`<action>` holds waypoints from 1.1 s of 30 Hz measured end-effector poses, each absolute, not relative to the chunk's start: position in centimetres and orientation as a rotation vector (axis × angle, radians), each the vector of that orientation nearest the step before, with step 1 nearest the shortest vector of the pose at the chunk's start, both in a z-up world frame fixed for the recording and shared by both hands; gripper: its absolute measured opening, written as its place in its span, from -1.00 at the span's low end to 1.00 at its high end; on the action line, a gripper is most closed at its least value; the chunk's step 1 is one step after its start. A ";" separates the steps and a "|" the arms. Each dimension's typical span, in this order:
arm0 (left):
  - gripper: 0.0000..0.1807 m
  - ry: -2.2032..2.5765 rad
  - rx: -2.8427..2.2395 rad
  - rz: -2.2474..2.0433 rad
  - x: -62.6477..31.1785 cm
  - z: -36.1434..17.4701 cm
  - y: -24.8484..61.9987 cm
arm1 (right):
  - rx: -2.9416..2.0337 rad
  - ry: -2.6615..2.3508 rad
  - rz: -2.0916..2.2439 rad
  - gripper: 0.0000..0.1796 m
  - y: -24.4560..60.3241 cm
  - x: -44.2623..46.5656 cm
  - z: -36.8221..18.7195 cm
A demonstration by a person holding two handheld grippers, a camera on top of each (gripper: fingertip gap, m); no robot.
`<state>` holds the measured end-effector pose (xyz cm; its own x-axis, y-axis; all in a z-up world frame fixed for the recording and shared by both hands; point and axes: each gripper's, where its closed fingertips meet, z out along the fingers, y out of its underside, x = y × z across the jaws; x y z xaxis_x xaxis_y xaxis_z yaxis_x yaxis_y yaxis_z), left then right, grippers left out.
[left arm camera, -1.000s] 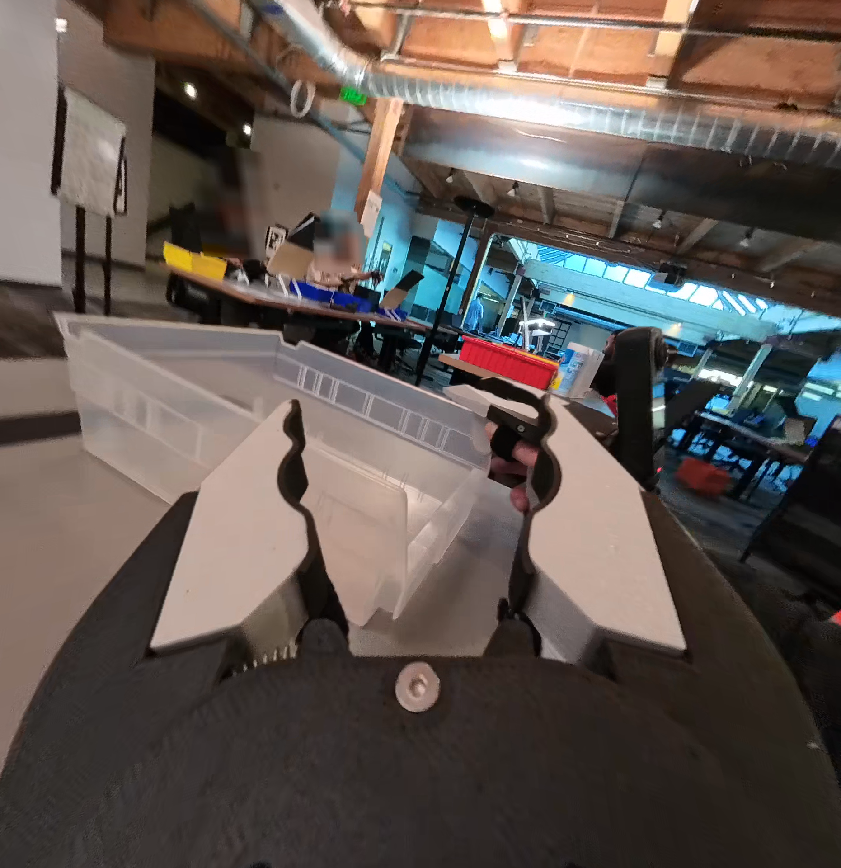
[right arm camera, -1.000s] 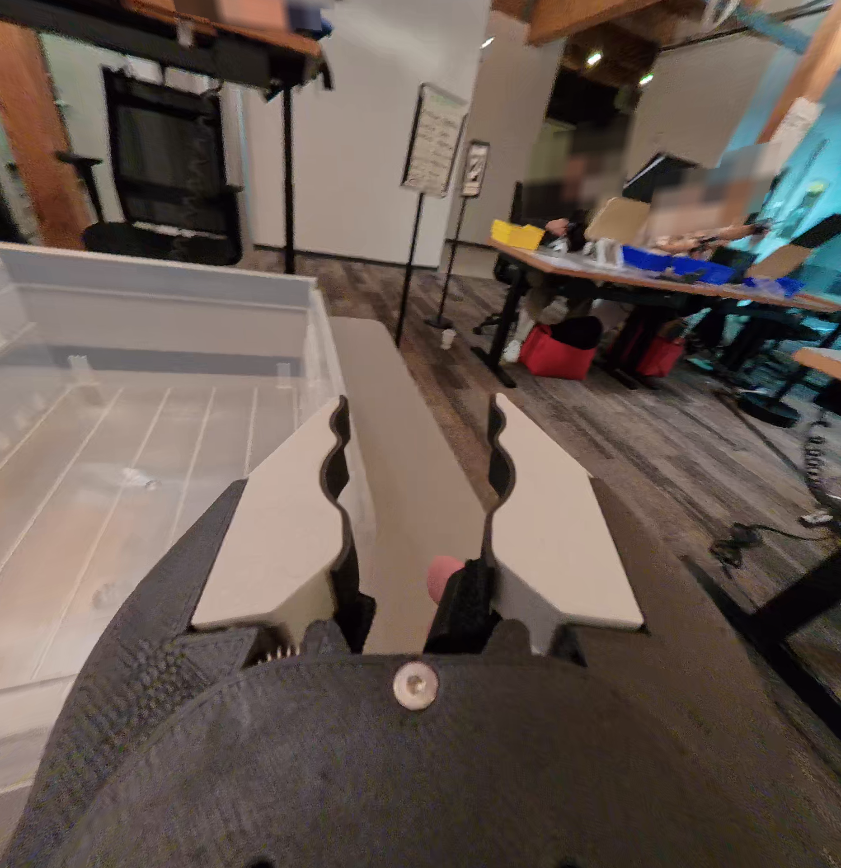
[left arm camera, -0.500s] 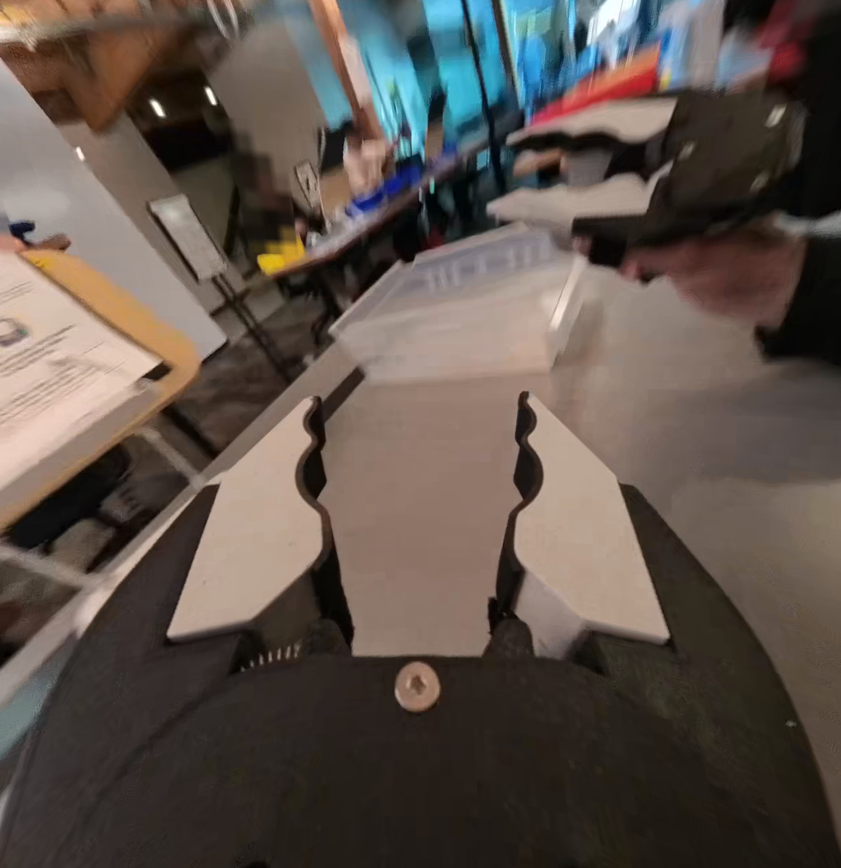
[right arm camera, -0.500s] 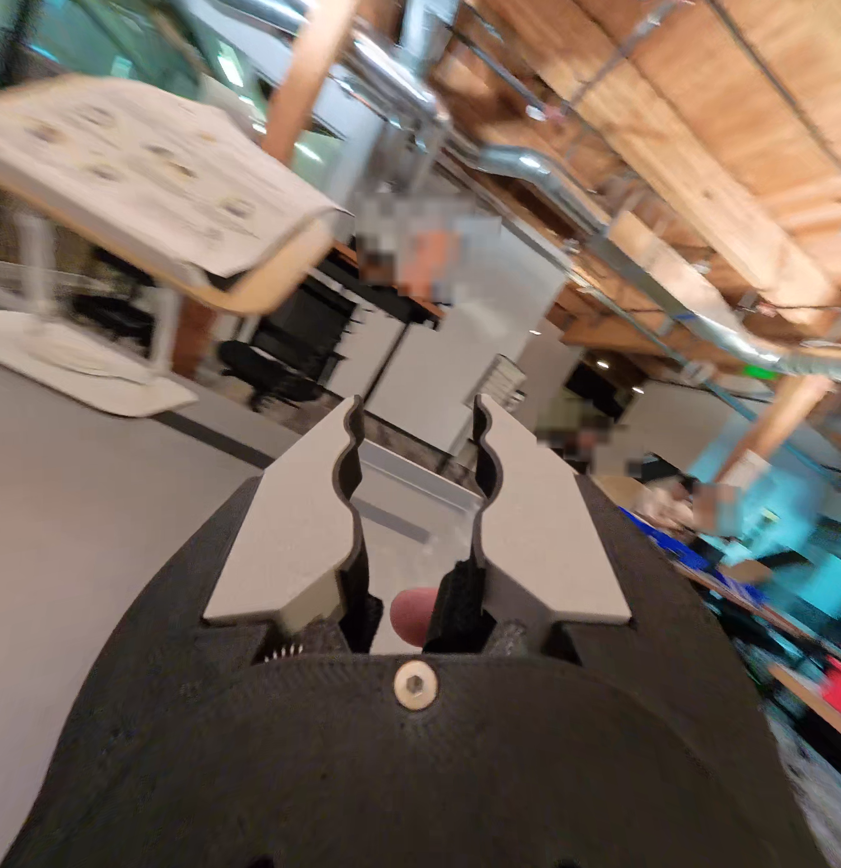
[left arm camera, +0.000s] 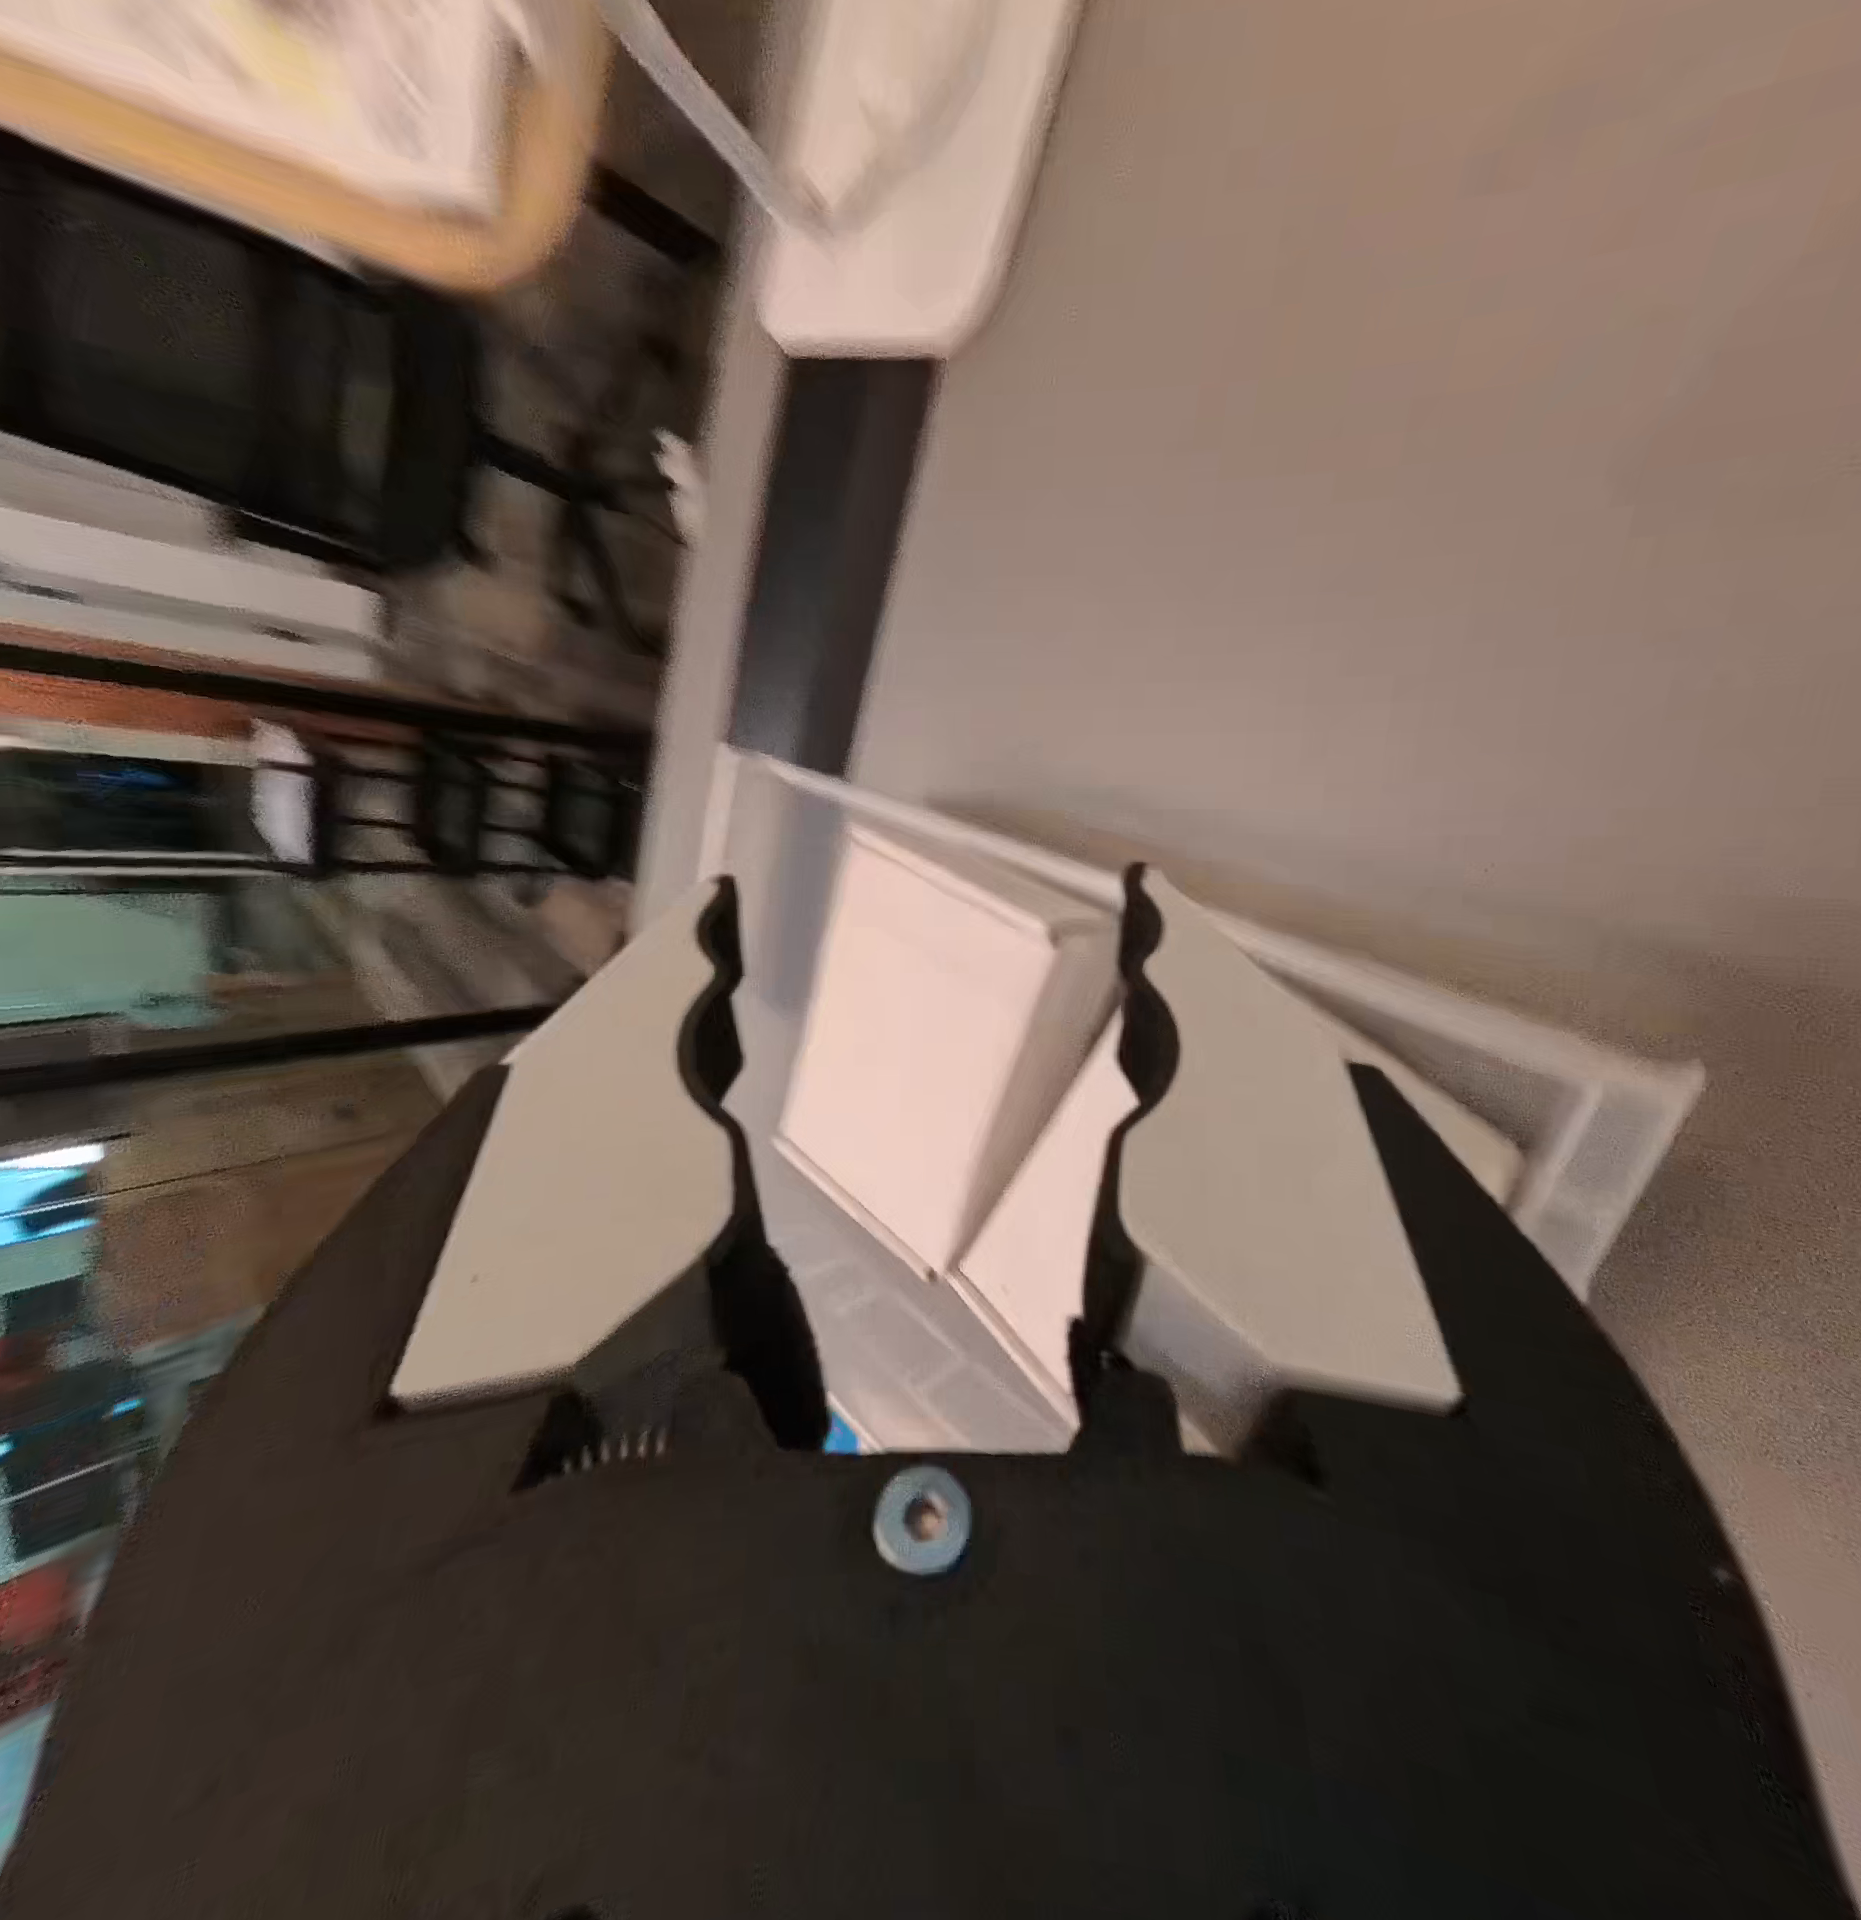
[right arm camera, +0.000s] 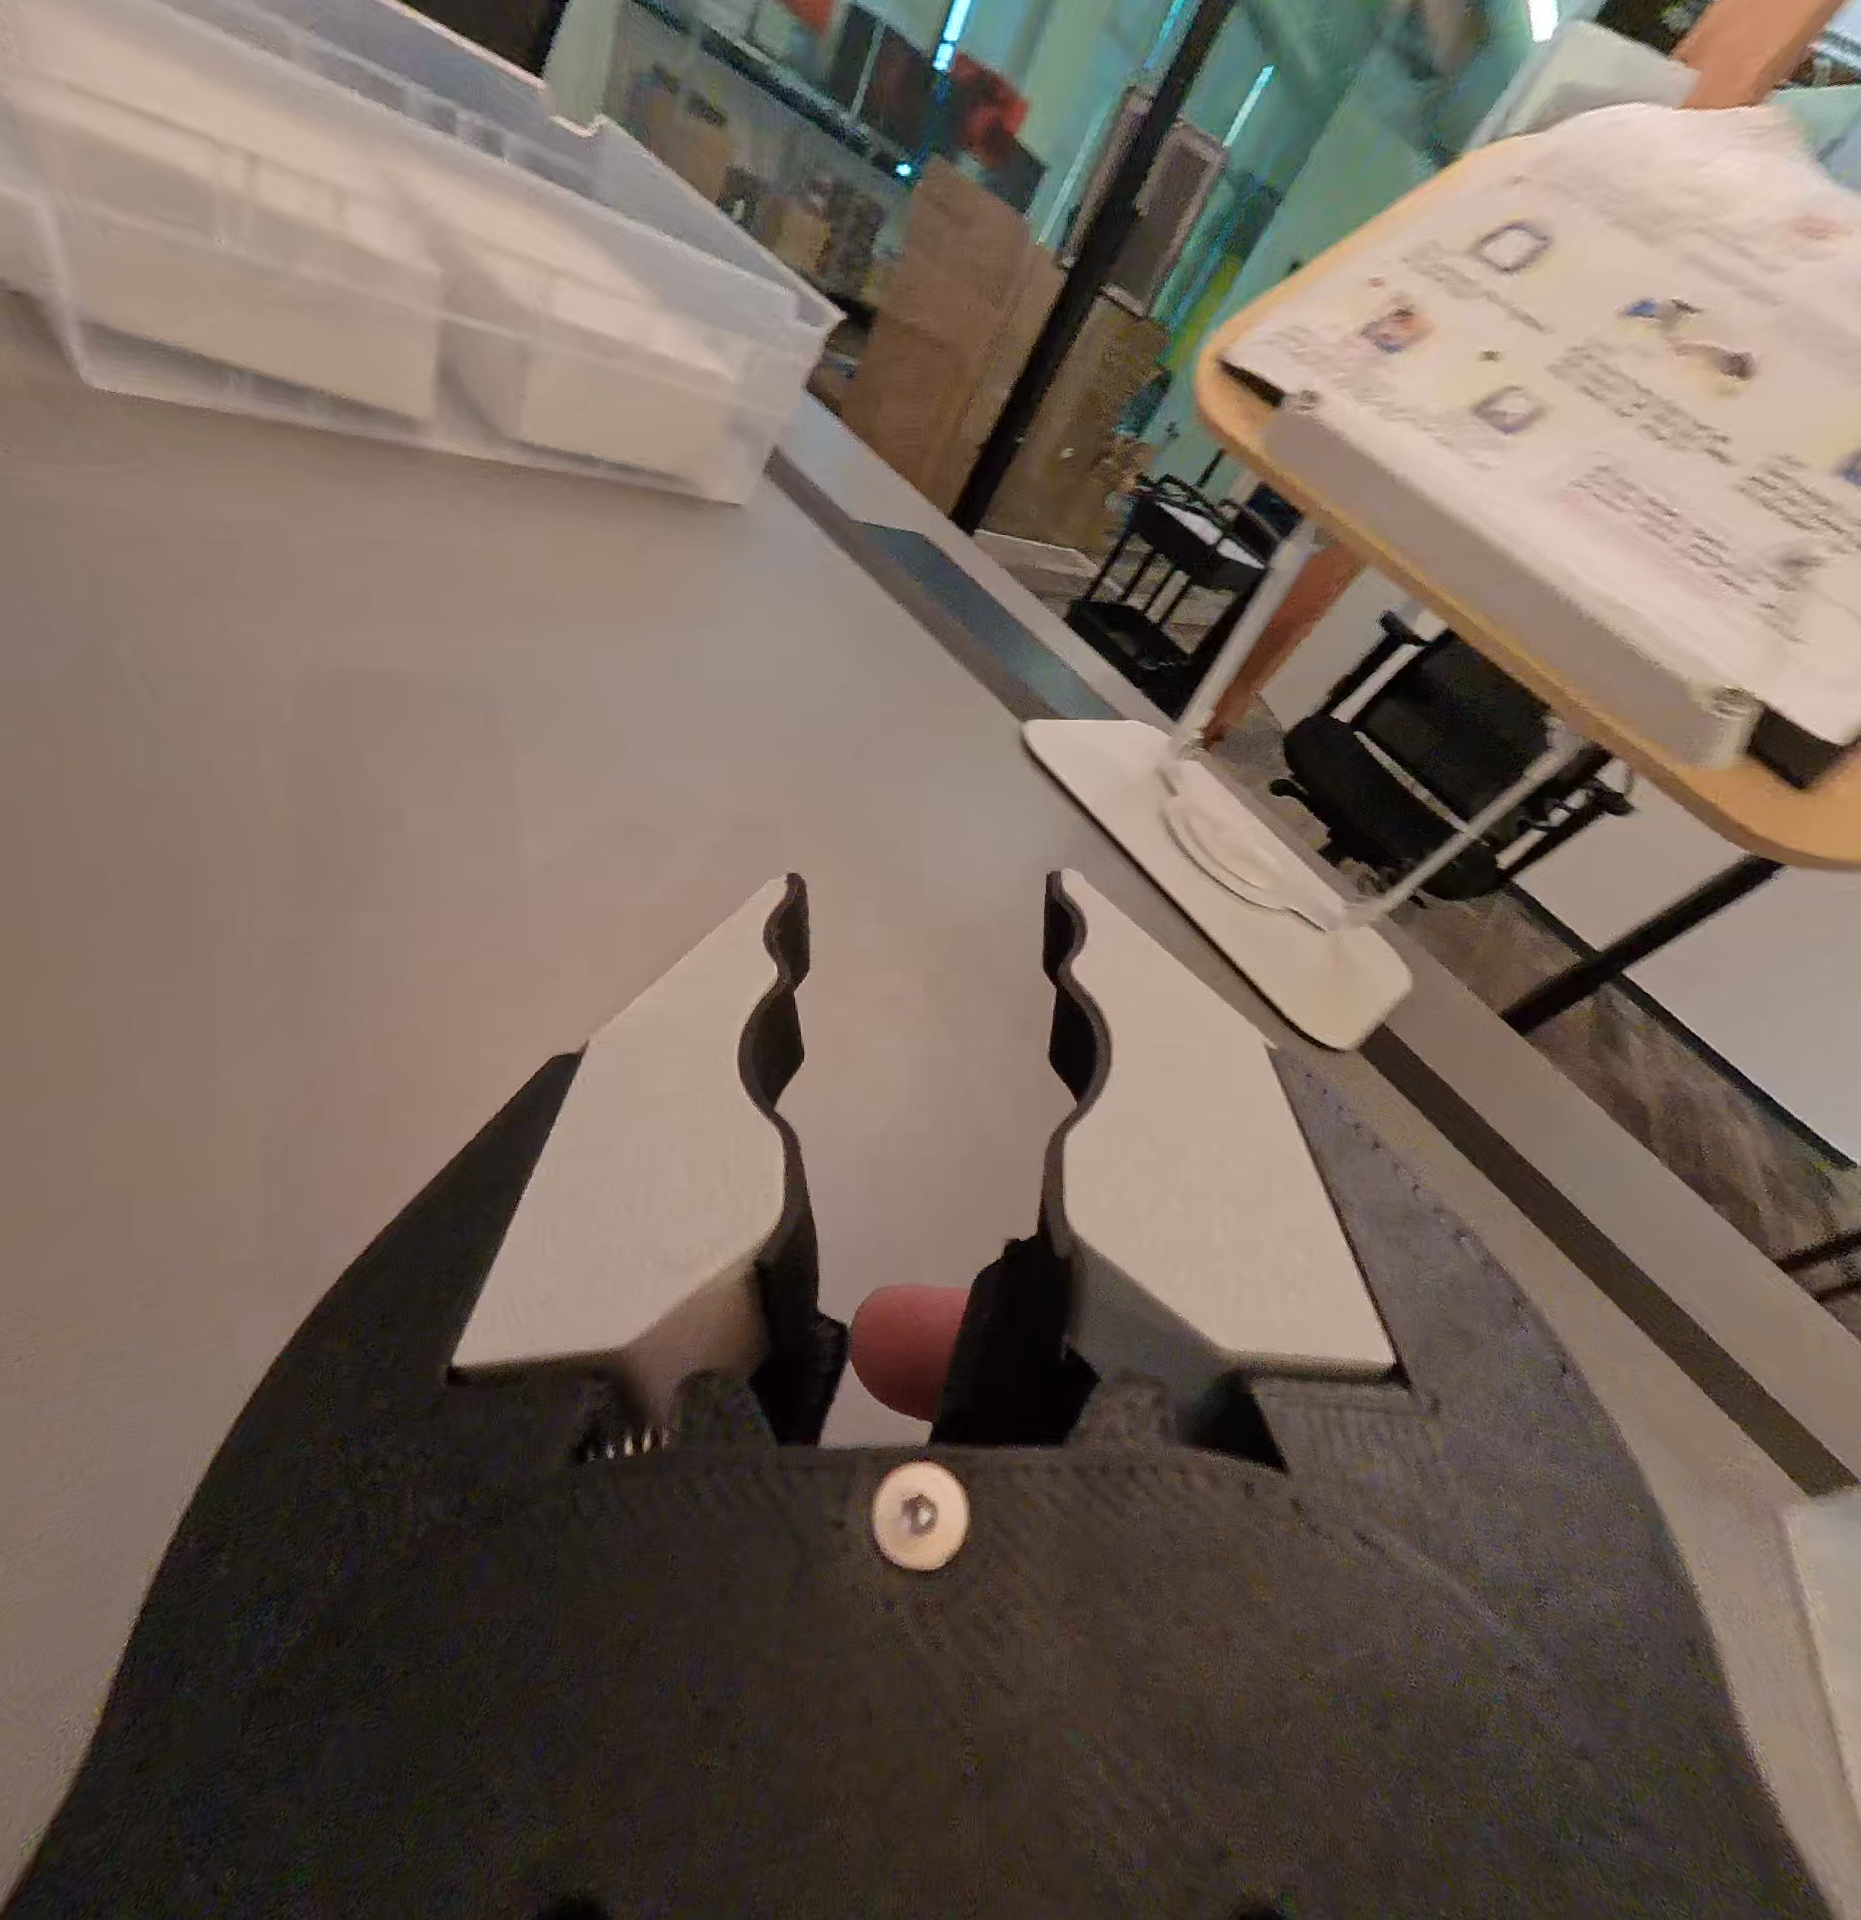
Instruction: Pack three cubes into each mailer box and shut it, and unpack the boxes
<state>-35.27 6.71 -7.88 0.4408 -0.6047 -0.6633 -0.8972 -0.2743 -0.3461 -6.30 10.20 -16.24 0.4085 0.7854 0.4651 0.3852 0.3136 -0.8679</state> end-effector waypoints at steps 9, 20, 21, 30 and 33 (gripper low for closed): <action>0.13 1.443 -2.366 0.378 -43.5 -17.1 11.4 | -1.258 -1.247 0.379 -0.55 10.1 -7.8 -16.8; 0.32 1.625 -2.508 0.286 -44.9 -21.8 13.7 | -1.256 -1.277 0.414 -0.58 9.7 -7.8 -17.0; 0.36 1.632 -2.523 0.272 -45.0 -22.1 13.8 | -1.255 -1.277 0.417 -0.58 9.7 -7.8 -16.9; 0.38 1.610 -2.574 0.243 -46.0 -23.2 14.5 | -1.252 -1.292 0.424 -0.58 9.5 -7.9 -17.1; 0.38 1.595 -2.567 0.254 -46.0 -23.1 14.5 | -1.248 -1.300 0.422 -0.58 9.4 -7.9 -17.2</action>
<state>-46.01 14.54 -23.11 0.4341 -0.8787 -0.1984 -0.8969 -0.4422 -0.0042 -7.91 9.41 -17.17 0.3038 0.8236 0.4789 0.3854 0.3535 -0.8524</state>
